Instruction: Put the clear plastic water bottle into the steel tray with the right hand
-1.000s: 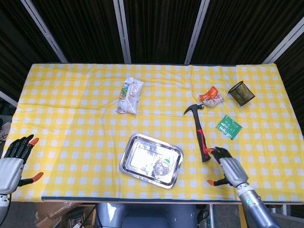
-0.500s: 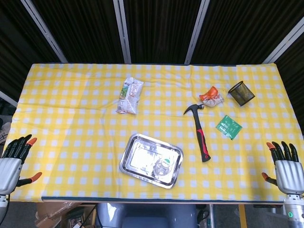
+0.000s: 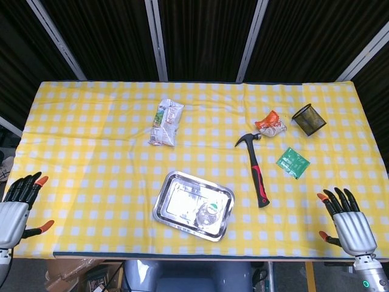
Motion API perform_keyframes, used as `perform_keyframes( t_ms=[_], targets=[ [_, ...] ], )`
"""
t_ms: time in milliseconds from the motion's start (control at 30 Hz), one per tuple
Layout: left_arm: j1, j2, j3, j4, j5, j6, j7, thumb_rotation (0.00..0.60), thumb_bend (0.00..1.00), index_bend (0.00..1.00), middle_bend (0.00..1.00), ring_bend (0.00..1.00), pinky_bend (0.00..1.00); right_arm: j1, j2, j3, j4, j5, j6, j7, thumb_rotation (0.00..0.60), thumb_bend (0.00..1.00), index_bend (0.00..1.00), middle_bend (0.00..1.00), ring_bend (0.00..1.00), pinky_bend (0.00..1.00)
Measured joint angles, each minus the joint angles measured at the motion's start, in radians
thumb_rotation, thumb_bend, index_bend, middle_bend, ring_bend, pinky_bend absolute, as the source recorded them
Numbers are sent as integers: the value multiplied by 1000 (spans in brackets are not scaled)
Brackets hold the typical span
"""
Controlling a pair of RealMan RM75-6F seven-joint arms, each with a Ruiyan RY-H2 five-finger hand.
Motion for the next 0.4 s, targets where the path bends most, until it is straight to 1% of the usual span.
perform_keyframes(
  t_ms=[100,233,400],
  targets=[
    [-3,-5,0,2,-3,-8,12,600,182,49,0,0,0,-9,-14,21,-18,12,20,-17,600,71,174,144,0,0],
    [-11,-16,-2,5,-17,-29,38,600,182,49,0,0,0,-15,-57,56,-20,24,42,-2,600,71,175,143,0,0],
    [-11,-21,-5,5,-18,-23,46,600,182,49,0,0,0,-15,-81,63,-13,4,49,5,600,72,175,143,0,0]
  ],
)
